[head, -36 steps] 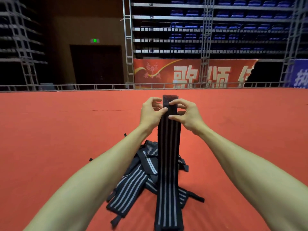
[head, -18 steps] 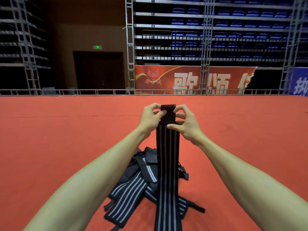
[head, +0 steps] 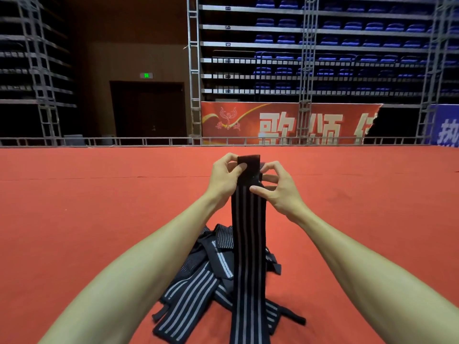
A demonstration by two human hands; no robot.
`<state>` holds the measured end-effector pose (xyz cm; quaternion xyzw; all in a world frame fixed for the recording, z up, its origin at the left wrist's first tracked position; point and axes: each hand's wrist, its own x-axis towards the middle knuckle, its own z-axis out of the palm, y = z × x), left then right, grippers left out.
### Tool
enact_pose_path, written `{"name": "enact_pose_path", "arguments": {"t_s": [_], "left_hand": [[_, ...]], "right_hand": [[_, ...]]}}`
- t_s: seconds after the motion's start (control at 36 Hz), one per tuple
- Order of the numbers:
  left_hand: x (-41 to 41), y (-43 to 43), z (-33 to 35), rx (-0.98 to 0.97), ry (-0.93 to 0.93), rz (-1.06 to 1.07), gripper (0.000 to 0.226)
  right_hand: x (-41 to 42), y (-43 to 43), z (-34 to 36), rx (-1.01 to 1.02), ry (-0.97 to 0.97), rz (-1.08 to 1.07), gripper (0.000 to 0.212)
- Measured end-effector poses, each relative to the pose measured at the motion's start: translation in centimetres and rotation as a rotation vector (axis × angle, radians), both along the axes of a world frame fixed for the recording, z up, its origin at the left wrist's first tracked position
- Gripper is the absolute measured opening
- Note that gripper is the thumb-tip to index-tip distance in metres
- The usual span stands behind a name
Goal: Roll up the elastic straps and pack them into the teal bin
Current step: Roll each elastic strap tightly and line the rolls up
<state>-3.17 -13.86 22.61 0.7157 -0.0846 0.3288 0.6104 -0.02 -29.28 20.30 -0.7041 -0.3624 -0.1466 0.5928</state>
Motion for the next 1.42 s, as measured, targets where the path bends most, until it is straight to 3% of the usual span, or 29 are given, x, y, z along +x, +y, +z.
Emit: {"name": "enact_pose_path", "arguments": {"t_s": [0.28, 0.72, 0.83, 1.06, 1.28, 1.42], "left_hand": [[0.1, -0.4, 0.6, 0.025, -0.021, 0.066, 0.007], [0.4, -1.2, 1.5, -0.164, 0.038, -0.038, 0.013], [0.0, -1.1, 1.4, -0.130, 0.017, -0.056, 0.010], [-0.9, -0.1, -0.9, 0.008, 0.055, -0.240, 0.042], [0.2, 0.1, -2.6, 0.087, -0.051, -0.093, 0.031], [0.8, -0.1, -3.0, 0.098, -0.081, -0.083, 0.031]], "right_hand": [[0.4, -0.1, 0.1, 0.006, -0.029, -0.049, 0.029], [-0.6, 0.7, 0.9, 0.061, 0.009, 0.041, 0.032], [-0.5, 0.8, 0.9, 0.050, -0.051, -0.010, 0.033], [0.3, 0.6, 0.4, 0.026, -0.108, -0.085, 0.021], [1.0, 0.7, -0.3, -0.040, -0.142, -0.081, 0.014], [1.0, 1.0, -0.6, -0.086, -0.124, -0.047, 0.028]]}}
